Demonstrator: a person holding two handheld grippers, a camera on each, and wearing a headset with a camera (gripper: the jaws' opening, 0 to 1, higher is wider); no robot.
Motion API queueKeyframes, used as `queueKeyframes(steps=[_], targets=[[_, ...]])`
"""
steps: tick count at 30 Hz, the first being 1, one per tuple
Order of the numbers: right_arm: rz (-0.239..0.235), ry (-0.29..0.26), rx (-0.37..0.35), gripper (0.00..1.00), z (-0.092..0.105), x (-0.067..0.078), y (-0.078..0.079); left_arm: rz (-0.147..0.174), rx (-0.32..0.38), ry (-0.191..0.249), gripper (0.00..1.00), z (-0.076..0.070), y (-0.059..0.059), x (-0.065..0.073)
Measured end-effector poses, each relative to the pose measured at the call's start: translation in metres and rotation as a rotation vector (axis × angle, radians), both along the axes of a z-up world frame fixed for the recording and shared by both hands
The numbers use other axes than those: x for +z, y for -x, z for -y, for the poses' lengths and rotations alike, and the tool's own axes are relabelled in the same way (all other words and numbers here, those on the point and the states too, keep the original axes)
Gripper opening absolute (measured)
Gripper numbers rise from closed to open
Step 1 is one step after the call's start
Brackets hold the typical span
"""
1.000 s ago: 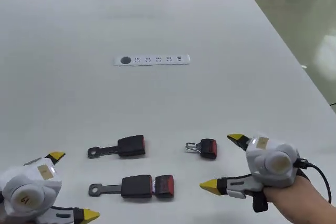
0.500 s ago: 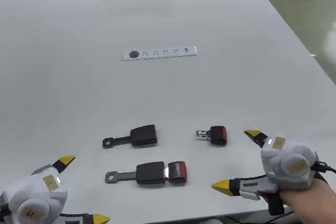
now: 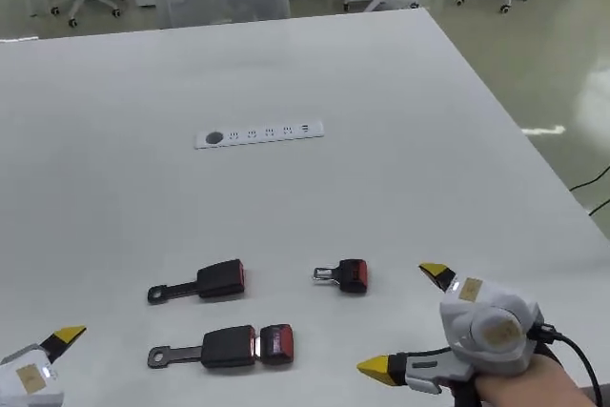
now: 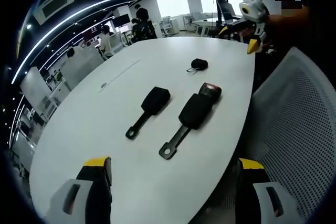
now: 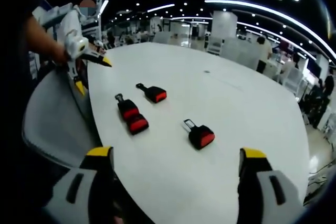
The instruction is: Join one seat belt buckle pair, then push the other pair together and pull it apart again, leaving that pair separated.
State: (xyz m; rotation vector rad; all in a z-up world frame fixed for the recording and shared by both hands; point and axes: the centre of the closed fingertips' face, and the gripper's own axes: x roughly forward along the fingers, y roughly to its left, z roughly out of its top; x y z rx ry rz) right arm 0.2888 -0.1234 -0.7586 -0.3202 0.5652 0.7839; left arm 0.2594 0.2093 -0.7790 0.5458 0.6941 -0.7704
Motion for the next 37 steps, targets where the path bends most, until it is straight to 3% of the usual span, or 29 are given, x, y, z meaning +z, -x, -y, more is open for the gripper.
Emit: queueKeyframes(steps=[3,5,8,18,19,23,37], targets=[[0.002,-0.006,-0.018,1.00,0.004,0.001,0.000,-0.003,0.002,-0.003,1.00,-0.001,-0.001,-0.001],[-0.005,-0.008,-0.027,1.00,0.005,0.000,0.002,-0.002,0.020,0.017,1.00,-0.002,-0.001,0.002],[-0.009,-0.004,-0.024,1.00,0.002,-0.001,0.005,0.006,0.026,0.021,1.00,-0.004,-0.002,0.004],[-0.019,-0.001,-0.015,1.00,-0.006,-0.002,0.012,-0.009,0.017,0.023,1.00,-0.006,-0.002,0.002],[-0.002,0.002,-0.009,1.00,-0.007,0.000,0.011,-0.004,0.018,0.023,1.00,-0.005,-0.003,0.003],[-0.006,-0.005,-0.018,1.00,-0.004,0.001,0.009,0.005,0.020,0.028,1.00,-0.005,-0.006,0.004],[-0.017,0.000,-0.046,1.00,0.004,0.001,0.001,0.000,0.030,0.028,1.00,-0.011,-0.008,0.001]])
